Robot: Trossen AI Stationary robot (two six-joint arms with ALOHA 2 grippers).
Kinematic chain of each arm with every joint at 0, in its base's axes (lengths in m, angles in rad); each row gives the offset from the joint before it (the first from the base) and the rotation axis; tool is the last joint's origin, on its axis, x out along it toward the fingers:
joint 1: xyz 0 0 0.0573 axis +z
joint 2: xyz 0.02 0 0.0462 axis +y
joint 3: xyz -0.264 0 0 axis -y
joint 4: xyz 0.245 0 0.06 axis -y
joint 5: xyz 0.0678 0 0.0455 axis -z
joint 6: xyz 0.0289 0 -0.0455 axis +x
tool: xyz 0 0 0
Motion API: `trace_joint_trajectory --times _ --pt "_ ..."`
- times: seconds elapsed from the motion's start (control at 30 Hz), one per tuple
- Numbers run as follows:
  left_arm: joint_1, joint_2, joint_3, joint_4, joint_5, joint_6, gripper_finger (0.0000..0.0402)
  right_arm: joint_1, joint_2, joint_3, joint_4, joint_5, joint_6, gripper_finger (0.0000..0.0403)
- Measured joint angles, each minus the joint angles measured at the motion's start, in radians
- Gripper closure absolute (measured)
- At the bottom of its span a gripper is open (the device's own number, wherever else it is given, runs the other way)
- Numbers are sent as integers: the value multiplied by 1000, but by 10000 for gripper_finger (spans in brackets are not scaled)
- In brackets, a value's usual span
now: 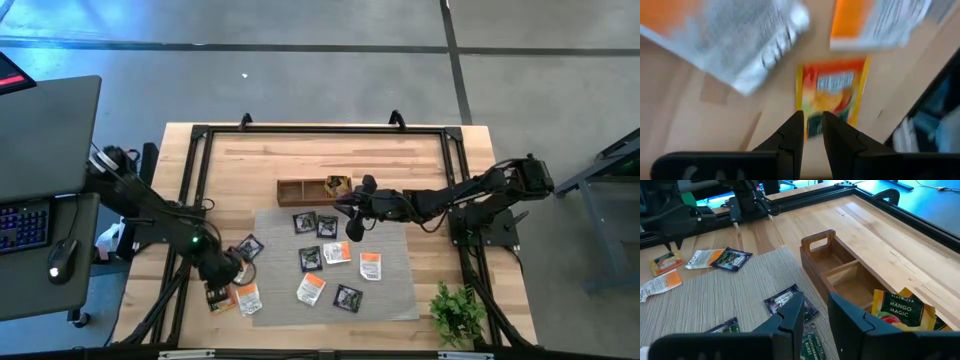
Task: Pick & Place Tea
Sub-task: Put the orange tea bag into the right section of the wooden organizer
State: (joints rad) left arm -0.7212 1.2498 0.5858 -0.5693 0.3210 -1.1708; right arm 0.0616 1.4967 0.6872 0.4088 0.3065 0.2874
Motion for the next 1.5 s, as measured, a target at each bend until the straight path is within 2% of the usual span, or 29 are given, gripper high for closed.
trace_joint_trajectory --times 0.37,0.53,0.7,0.83,0.93,1.03,1.5 --pt "0 64 0 2 229 -1 329 3 0 1 0 -29 0 320" --pt "0 64 0 3 329 -41 283 17 0 1 0 -27 0 320" --pt "1 64 0 16 278 -159 216 24 0 1 -7 -31 0 320" --pt "0 64 0 49 183 -310 190 26 0 1 -18 -32 -8 320" --pt "-10 64 0 66 95 -384 187 26 0 1 -32 -33 -8 320" --pt "-40 67 0 66 68 -398 186 26 0 1 -41 -33 -8 320" --pt "-110 249 7 111 141 -402 194 26 0 1 -49 -26 -8 320"
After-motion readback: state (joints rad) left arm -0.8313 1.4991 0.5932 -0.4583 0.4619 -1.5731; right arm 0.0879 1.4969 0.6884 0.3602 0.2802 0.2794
